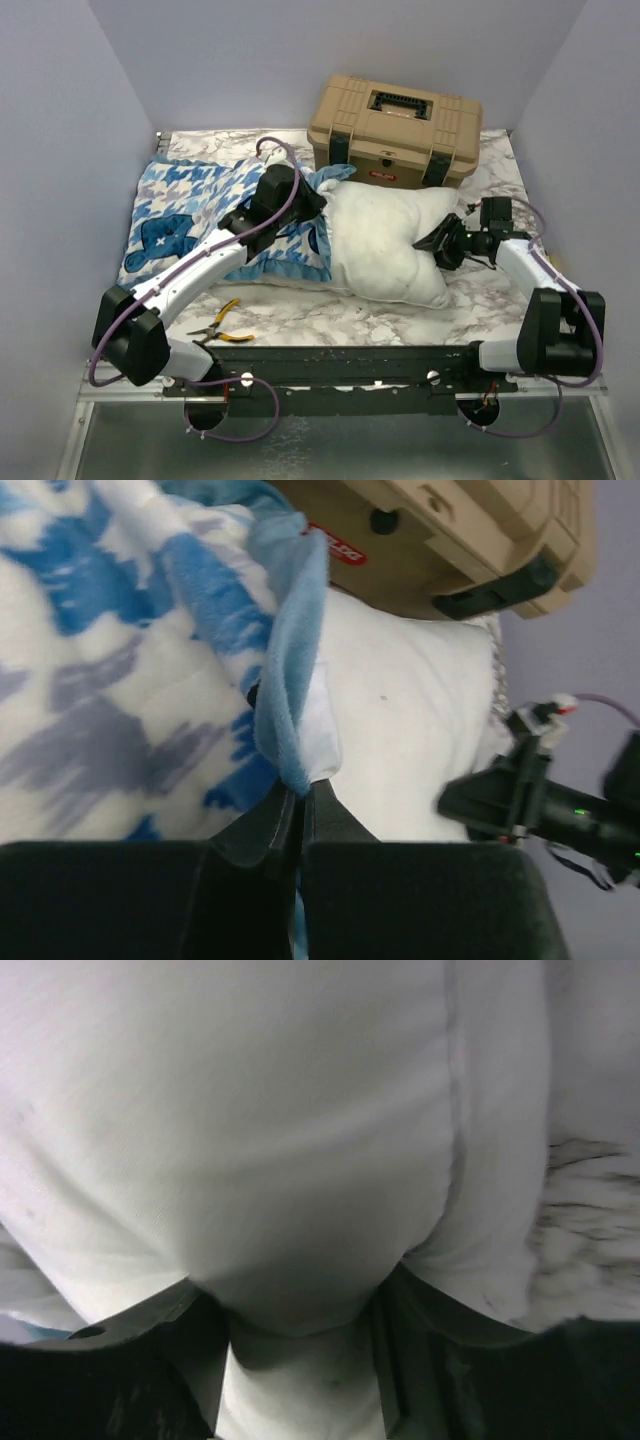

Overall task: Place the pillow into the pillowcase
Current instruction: Stuff the pillow into the pillowcase.

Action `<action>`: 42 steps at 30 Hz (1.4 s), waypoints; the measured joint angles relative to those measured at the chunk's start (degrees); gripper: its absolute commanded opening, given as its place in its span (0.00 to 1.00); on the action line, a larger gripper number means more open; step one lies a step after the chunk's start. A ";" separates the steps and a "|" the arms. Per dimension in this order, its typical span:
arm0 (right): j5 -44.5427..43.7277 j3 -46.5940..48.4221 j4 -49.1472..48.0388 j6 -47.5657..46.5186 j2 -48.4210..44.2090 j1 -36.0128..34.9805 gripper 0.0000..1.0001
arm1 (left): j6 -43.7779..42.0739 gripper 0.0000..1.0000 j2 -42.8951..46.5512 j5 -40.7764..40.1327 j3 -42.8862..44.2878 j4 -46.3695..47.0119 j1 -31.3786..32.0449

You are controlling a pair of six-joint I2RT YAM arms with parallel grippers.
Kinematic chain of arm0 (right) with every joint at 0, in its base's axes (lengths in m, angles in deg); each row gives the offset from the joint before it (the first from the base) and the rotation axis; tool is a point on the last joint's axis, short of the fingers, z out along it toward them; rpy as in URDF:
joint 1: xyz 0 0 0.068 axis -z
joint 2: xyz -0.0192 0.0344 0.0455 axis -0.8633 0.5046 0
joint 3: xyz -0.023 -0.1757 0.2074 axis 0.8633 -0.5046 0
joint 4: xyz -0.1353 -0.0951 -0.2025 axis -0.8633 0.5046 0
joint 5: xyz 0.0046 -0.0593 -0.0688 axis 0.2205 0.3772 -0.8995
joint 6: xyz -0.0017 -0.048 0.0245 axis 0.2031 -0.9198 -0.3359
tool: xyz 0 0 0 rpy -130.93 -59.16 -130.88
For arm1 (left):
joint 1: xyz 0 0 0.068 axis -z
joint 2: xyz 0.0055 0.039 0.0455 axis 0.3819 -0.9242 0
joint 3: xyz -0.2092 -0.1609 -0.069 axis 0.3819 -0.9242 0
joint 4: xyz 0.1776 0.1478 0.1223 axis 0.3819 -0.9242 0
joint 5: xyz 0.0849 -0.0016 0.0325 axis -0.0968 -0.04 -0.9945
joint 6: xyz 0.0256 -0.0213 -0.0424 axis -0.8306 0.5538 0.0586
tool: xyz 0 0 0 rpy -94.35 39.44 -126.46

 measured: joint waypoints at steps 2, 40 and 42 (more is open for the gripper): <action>6.93 -4.59 -8.37 2.84 2.80 -0.09 0.01 | 0.00 0.00 -2.03 3.56 2.93 -0.11 0.24; 13.51 2.47 -43.01 26.51 -11.76 -13.60 0.00 | -5.22 0.29 -14.19 1.25 30.45 -14.03 10.58; 12.52 3.67 -42.49 26.27 -10.75 -13.51 0.00 | -6.12 0.47 -16.72 2.58 33.83 -14.08 10.45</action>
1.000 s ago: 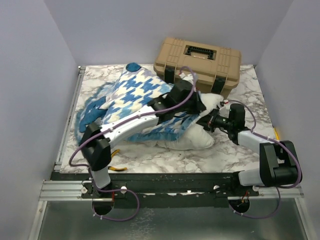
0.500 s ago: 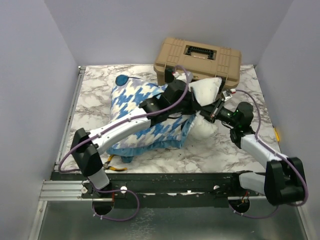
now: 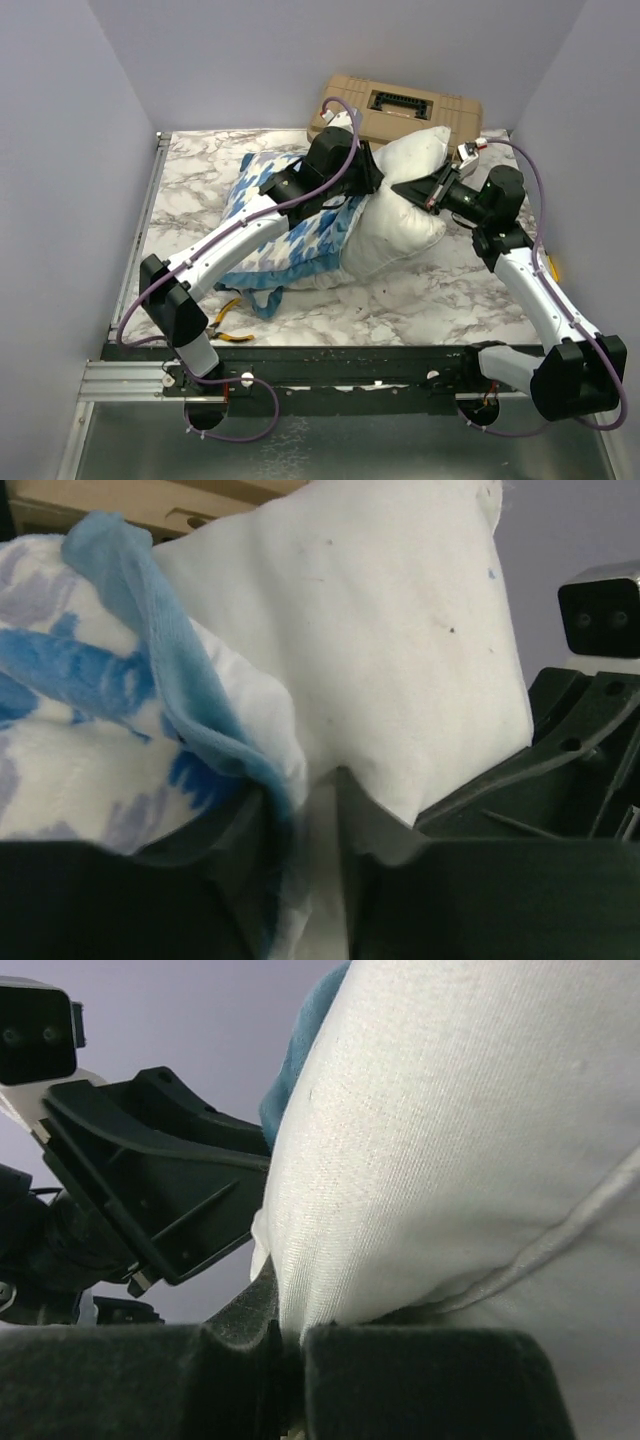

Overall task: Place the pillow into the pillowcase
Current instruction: Stuff the pillow into the pillowcase.

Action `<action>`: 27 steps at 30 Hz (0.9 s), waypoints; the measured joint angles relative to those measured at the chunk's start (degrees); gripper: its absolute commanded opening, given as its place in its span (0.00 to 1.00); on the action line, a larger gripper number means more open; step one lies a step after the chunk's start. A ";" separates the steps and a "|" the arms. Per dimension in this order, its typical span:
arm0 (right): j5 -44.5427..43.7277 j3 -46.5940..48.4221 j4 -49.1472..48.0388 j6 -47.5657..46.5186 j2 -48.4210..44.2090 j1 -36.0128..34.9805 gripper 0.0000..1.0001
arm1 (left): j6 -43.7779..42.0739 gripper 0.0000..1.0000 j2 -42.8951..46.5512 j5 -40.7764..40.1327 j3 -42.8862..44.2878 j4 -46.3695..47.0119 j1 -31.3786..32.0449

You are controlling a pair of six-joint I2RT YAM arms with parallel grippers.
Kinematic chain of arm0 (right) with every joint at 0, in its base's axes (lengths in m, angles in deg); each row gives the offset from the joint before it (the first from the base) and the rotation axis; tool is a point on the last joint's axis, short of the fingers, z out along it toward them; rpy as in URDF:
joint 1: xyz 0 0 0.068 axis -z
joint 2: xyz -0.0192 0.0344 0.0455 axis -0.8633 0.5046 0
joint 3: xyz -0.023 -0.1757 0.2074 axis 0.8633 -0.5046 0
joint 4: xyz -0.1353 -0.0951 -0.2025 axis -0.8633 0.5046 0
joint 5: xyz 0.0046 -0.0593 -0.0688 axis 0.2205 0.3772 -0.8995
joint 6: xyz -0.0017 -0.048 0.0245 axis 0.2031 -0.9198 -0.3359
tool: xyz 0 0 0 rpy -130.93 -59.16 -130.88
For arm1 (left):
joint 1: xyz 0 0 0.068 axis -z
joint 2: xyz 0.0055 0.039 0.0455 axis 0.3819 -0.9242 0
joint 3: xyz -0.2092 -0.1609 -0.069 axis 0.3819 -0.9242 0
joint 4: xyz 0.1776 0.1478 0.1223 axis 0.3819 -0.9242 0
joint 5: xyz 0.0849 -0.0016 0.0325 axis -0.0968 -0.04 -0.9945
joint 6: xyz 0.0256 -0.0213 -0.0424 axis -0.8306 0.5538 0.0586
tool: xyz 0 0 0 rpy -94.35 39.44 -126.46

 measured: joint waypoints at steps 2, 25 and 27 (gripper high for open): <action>-0.50 0.02 0.42 -0.02 0.85 0.13 0.00 | -1.66 0.68 -1.46 0.35 1.57 -0.35 -0.20; -0.48 -1.09 5.05 -1.05 4.63 -0.11 0.00 | -7.63 0.44 4.72 -15.08 -6.97 -23.41 5.03; -0.46 -1.09 5.16 -1.07 5.01 -0.11 0.00 | -7.48 0.12 3.50 -15.56 -8.74 -23.80 5.11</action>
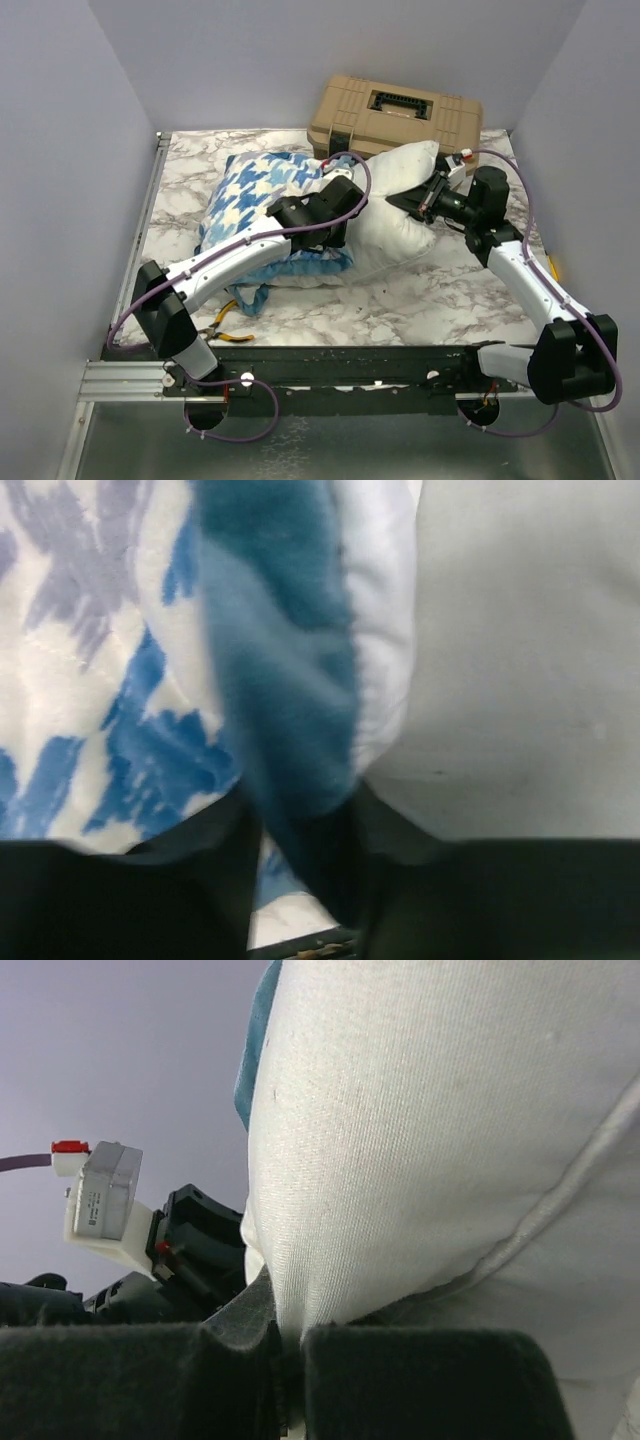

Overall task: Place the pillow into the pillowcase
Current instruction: Stuff the pillow into the pillowcase.

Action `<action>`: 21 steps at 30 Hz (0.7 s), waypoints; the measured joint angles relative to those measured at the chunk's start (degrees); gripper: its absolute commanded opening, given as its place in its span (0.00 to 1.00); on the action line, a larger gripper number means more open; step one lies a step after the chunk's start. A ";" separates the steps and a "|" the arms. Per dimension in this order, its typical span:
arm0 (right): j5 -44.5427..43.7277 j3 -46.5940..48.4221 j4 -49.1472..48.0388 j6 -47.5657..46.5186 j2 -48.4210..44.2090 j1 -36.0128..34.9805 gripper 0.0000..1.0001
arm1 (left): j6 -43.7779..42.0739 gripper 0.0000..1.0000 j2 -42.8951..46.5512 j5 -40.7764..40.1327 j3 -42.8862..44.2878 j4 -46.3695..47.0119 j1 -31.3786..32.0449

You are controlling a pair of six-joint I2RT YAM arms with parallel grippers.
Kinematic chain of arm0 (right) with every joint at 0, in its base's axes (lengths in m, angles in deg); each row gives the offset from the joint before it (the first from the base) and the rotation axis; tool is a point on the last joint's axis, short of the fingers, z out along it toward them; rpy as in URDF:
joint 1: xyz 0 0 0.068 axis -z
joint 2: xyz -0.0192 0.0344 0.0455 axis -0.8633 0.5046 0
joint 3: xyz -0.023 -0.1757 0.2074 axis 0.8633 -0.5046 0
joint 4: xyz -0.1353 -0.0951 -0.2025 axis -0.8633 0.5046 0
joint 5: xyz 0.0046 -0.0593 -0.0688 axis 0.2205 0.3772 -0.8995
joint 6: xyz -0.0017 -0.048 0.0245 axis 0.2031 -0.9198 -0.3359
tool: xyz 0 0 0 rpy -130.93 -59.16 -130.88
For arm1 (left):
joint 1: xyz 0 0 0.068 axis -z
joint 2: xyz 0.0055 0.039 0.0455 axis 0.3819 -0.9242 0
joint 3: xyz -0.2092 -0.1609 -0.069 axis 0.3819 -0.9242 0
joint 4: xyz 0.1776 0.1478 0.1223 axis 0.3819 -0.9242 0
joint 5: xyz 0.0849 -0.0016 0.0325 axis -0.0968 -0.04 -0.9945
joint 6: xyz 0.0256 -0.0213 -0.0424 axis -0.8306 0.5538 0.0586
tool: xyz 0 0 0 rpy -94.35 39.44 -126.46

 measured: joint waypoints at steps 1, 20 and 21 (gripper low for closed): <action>0.00 0.00 0.09 -0.02 0.15 0.00 0.00 | -0.02 0.00 -0.44 -0.61 -0.50 -0.24 0.02; -5.09 -0.70 -2.36 3.10 -1.53 0.48 0.00 | 4.13 0.00 -14.01 16.22 29.99 13.03 1.73; -5.66 -0.74 -2.86 3.23 -1.92 0.55 0.00 | 4.22 0.00 -16.39 17.66 32.39 13.90 2.34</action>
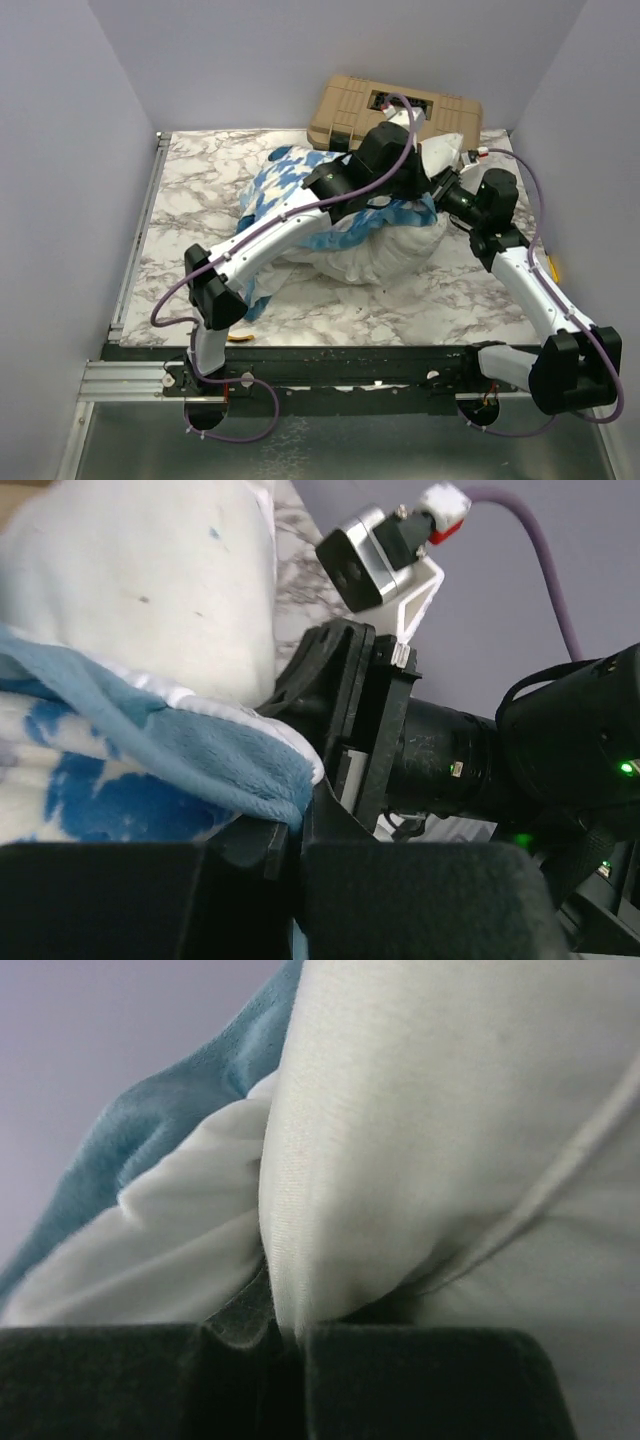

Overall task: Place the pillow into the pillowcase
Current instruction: Stuff the pillow into the pillowcase.

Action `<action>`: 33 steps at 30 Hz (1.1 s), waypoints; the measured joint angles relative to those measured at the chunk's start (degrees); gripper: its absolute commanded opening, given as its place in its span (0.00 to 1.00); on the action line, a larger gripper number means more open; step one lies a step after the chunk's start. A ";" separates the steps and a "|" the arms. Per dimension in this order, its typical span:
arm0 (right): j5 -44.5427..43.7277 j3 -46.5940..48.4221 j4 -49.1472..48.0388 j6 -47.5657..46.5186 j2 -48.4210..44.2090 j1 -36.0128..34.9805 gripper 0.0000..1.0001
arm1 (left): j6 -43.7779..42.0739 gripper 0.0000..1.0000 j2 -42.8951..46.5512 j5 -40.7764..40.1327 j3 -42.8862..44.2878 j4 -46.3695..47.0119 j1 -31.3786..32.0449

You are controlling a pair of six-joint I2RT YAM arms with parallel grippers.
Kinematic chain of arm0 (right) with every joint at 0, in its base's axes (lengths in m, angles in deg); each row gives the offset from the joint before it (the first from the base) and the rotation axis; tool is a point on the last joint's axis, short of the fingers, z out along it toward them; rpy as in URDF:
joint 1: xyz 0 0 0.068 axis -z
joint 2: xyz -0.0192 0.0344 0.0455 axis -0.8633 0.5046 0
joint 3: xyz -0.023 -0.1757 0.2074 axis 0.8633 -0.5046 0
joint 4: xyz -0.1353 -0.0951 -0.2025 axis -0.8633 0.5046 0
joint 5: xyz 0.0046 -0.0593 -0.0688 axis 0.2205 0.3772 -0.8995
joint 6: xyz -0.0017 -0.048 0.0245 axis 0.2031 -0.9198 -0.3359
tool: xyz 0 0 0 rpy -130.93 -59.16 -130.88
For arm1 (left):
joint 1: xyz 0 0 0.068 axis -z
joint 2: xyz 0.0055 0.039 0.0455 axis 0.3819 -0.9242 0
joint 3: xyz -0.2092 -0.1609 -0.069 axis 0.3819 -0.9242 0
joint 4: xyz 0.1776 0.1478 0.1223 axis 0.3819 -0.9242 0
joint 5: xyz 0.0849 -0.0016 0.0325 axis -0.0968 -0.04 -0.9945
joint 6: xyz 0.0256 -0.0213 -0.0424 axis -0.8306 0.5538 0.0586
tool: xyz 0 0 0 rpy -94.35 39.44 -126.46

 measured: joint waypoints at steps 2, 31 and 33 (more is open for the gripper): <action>-1.38 -0.52 -1.31 0.26 -1.40 0.39 0.00 | -0.22 0.00 -3.10 2.19 2.73 0.63 1.22; -2.47 -8.61 16.72 -13.88 -10.49 -0.17 0.00 | -17.31 0.99 14.93 -13.62 -24.09 9.73 4.85; -2.12 -8.61 17.70 -14.56 -10.29 -0.20 0.00 | -17.31 0.99 14.82 -17.64 -21.77 10.16 4.09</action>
